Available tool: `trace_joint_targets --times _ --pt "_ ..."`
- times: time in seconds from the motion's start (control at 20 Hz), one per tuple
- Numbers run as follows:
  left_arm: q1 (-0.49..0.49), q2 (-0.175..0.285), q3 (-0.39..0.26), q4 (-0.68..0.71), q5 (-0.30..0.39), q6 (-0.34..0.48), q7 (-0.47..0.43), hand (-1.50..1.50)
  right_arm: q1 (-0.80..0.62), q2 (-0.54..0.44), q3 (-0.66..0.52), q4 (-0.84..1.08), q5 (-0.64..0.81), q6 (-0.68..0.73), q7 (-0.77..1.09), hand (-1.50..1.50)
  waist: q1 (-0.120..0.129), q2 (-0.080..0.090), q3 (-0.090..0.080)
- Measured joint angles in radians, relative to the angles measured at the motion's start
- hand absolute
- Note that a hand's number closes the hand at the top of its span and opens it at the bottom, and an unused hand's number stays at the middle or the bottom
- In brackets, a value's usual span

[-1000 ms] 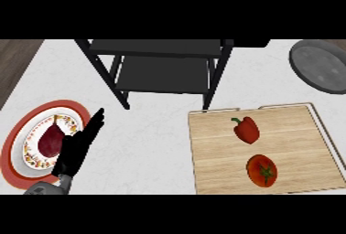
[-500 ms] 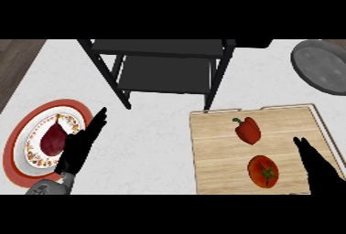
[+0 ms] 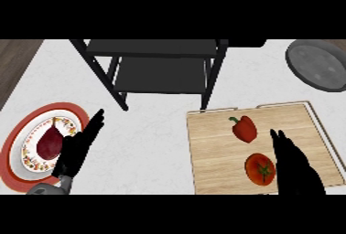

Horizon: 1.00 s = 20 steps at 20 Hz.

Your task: Pick the tomato from the tray and place it in the tiered shelf

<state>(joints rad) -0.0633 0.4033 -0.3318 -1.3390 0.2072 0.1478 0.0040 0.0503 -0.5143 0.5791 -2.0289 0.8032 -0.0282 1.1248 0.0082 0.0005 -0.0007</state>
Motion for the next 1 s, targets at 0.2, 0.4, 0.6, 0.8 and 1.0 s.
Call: trace_joint_targets --times 0.2,0.4,0.6,0.8,1.0 --pt "0.025 -0.004 0.013 -0.002 -0.012 -0.008 -0.018 0.0 0.015 0.043 0.007 0.017 0.063 0.028 -0.001 -1.5 -0.005 -0.001 0.0" --pt "0.029 -0.008 0.03 -0.017 -0.024 -0.017 0.002 0.0 0.023 0.074 -0.032 0.064 0.082 0.048 -0.034 -1.5 -0.007 -0.001 0.0" --pt "0.042 -0.023 0.034 -0.035 -0.046 -0.023 0.007 0.0 0.019 0.122 -0.037 0.1 0.117 0.076 -0.039 -1.5 -0.007 -0.001 0.001" --pt "0.049 -0.043 0.044 -0.022 -0.067 -0.034 -0.003 0.0 0.016 0.171 -0.04 0.119 0.163 0.099 -0.041 -1.5 -0.007 -0.001 0.001" --pt "0.054 -0.044 0.065 -0.055 -0.078 -0.048 0.024 0.0 0.014 0.174 -0.103 0.162 0.149 0.118 -0.084 -1.5 -0.007 -0.002 0.0"
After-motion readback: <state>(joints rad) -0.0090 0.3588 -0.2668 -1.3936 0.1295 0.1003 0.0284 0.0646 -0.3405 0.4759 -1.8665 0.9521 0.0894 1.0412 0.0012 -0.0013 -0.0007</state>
